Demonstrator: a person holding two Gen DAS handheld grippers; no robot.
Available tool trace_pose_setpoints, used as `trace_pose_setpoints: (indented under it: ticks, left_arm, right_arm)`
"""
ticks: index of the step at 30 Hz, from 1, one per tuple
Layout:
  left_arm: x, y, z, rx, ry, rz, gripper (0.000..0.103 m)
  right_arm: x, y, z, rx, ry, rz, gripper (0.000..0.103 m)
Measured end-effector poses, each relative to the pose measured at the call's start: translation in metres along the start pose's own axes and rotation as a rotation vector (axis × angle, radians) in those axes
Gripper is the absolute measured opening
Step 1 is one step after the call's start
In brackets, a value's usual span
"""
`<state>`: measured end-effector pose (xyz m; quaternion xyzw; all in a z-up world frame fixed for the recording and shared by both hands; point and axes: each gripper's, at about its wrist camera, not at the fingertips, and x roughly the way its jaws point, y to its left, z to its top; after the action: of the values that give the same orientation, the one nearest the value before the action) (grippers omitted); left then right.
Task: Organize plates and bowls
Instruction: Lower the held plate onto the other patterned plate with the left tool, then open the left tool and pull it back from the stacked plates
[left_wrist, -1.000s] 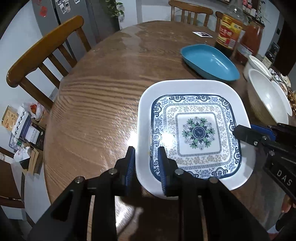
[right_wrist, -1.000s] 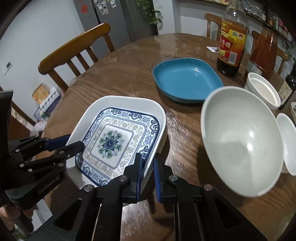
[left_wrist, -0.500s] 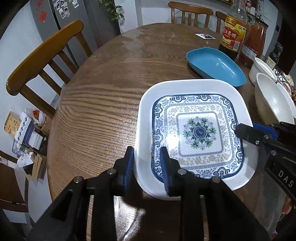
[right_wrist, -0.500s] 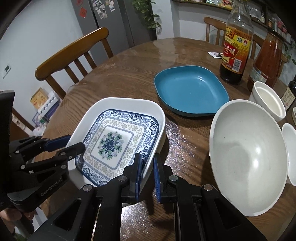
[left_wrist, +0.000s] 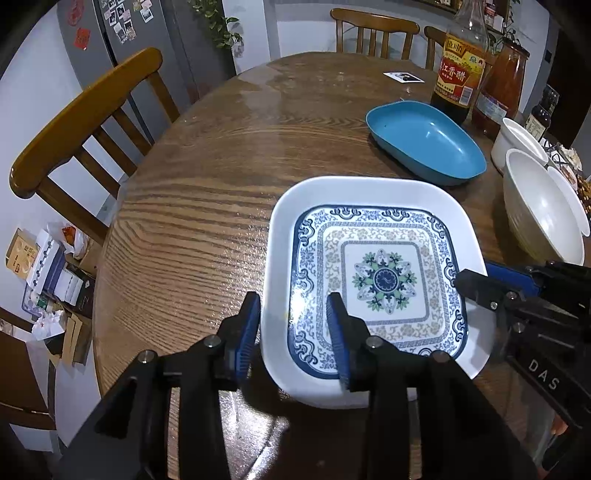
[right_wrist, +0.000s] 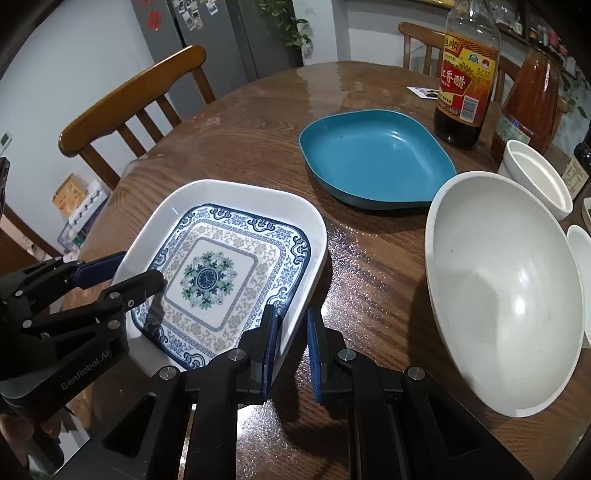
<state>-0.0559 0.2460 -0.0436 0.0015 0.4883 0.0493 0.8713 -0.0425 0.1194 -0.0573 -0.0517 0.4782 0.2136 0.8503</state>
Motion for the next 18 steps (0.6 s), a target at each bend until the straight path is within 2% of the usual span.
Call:
trace_pose_setpoints:
  ticks: [3, 11, 13, 14, 15, 18]
  left_arm:
    - [-0.004, -0.001, 0.001, -0.007, -0.019, 0.006, 0.051]
    - [-0.019, 0.001, 0.003, -0.019, -0.064, 0.007, 0.062]
    - [-0.023, 0.0, 0.003, -0.02, -0.074, 0.011, 0.072]
    - [-0.025, 0.0, 0.003, -0.022, -0.08, 0.013, 0.077]
    - [-0.027, -0.001, 0.003, -0.024, -0.086, 0.013, 0.079]
    - [-0.032, -0.001, 0.004, -0.024, -0.098, 0.009, 0.082]
  right_arm:
    - [-0.004, 0.001, 0.0, -0.002, -0.017, -0.014, 0.015]
    - [-0.016, 0.005, -0.001, -0.012, -0.05, -0.037, 0.02]
    - [-0.021, 0.005, -0.002, -0.013, -0.058, -0.037, 0.026]
    - [-0.024, 0.005, -0.003, -0.011, -0.064, -0.032, 0.034]
    - [-0.027, 0.005, -0.003, -0.009, -0.07, -0.027, 0.042]
    - [-0.038, 0.005, -0.004, -0.004, -0.091, -0.011, 0.051]
